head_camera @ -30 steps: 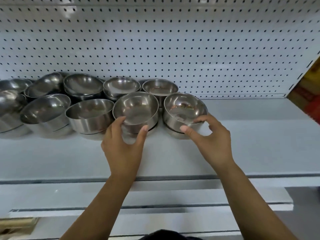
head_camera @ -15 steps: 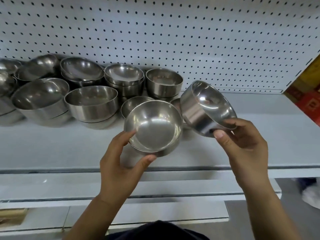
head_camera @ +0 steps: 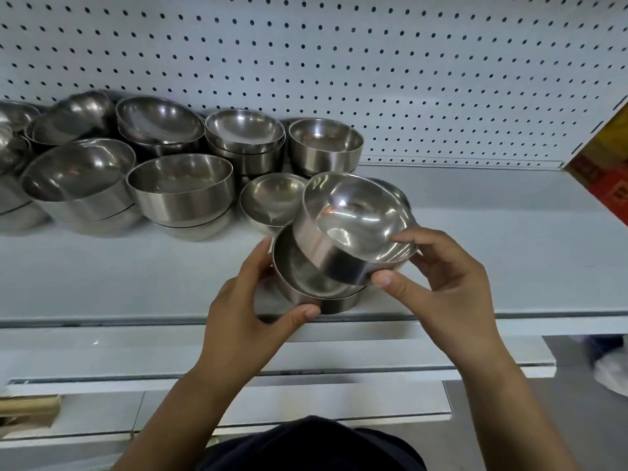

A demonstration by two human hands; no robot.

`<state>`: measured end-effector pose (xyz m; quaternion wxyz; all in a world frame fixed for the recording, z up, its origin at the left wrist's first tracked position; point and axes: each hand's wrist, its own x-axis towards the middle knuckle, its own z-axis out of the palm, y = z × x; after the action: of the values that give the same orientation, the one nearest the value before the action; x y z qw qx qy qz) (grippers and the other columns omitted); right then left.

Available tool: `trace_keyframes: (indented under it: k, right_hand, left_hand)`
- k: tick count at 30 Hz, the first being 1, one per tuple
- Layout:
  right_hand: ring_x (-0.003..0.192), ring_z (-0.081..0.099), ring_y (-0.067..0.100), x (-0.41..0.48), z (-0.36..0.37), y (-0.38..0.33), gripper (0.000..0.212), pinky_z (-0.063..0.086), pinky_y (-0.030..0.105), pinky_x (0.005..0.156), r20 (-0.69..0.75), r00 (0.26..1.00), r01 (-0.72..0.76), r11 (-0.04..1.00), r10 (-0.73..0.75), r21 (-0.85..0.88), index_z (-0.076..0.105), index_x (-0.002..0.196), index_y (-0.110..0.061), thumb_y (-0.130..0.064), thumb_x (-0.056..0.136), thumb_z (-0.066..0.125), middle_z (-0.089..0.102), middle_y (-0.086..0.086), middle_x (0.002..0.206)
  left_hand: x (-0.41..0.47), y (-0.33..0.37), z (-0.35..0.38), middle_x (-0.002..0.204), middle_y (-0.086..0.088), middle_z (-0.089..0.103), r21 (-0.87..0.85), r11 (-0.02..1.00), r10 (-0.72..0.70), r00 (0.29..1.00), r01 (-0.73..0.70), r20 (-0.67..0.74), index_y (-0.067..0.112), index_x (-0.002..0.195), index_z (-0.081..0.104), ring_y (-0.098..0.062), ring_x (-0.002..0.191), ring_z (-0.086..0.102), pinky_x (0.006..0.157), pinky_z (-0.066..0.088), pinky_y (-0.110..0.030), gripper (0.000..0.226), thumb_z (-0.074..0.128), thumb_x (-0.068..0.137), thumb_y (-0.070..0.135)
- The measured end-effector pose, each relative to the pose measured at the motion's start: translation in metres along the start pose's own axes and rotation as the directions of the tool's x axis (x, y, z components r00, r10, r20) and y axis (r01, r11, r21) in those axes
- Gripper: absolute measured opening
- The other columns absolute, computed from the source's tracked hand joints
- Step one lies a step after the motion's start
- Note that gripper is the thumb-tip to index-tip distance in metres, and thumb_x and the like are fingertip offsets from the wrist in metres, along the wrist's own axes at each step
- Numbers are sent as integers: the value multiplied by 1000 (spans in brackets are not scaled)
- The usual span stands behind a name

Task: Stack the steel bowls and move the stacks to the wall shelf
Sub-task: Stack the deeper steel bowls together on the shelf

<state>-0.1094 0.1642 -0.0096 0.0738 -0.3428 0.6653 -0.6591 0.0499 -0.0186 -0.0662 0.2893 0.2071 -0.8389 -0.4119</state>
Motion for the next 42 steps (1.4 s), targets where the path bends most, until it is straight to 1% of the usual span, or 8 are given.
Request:
trace_keyframes:
  k: [4,13,17,21,24,31,36,42]
  right_hand:
    - [136,57,15,-2,10,-1,53,43,45,117,103,995,6,995,4,-101,73,112,-28,-42,63,90,72,-14,125]
    - [137,53,7,0,9,1,77,43,33,116,210,977,7,985,30,-172,57,137,-35,-39,67,89,61,-21,139]
    - [140,45,-2,-4,13,4,110,42,25,113,242,966,-62,992,86,-106,28,156,-39,-34,66,90,45,-30,149]
    - [141,37,-11,-14,26,9,124,41,12,109,237,962,-116,989,134,-89,16,156,-50,-38,60,93,36,-39,148]
    - [135,38,-18,-16,39,11,125,42,8,104,197,972,-116,992,124,-52,15,156,-48,-33,59,93,34,-50,141]
    - [128,40,-24,-14,55,9,126,41,5,102,232,966,-102,993,112,-52,18,157,-43,-34,57,93,34,-58,132]
    - [125,43,-25,-14,59,4,121,41,0,93,247,962,-112,993,119,-42,22,151,-50,-33,55,93,38,-58,128]
    - [127,47,-19,-12,53,8,120,44,3,93,280,948,-155,988,151,-5,23,147,-64,-33,56,95,42,-45,141]
  left_hand:
    - [1,-2,0,130,38,51,41,998,-54,999,53,1,43,152,34,2,125,53,102,53,-39,98,66,68,83]
    - [-1,-5,-3,120,44,54,33,998,-48,999,48,12,51,138,47,5,117,57,91,50,-18,67,61,77,77]
    - [-3,2,-9,120,20,70,-109,993,-77,973,54,-217,29,125,66,1,112,65,93,53,-19,38,61,94,49]
    - [11,2,-27,132,0,58,5,999,-35,837,45,-546,16,130,59,-15,122,57,99,50,-29,42,68,95,37]
    - [32,-4,-47,147,-12,41,62,988,-78,809,140,-583,18,142,50,-22,140,39,112,34,-18,61,76,90,37]
    - [63,-27,-78,130,-10,55,86,977,-125,857,193,-501,24,143,47,-25,123,52,103,45,-33,71,75,85,53]
    - [64,-31,-82,107,0,63,60,984,-110,846,165,-522,25,119,58,-14,103,60,89,40,-11,48,81,82,44]
    - [55,-11,-87,112,13,66,-49,997,-74,822,56,-565,28,113,58,-8,110,62,97,45,-15,43,85,82,36]
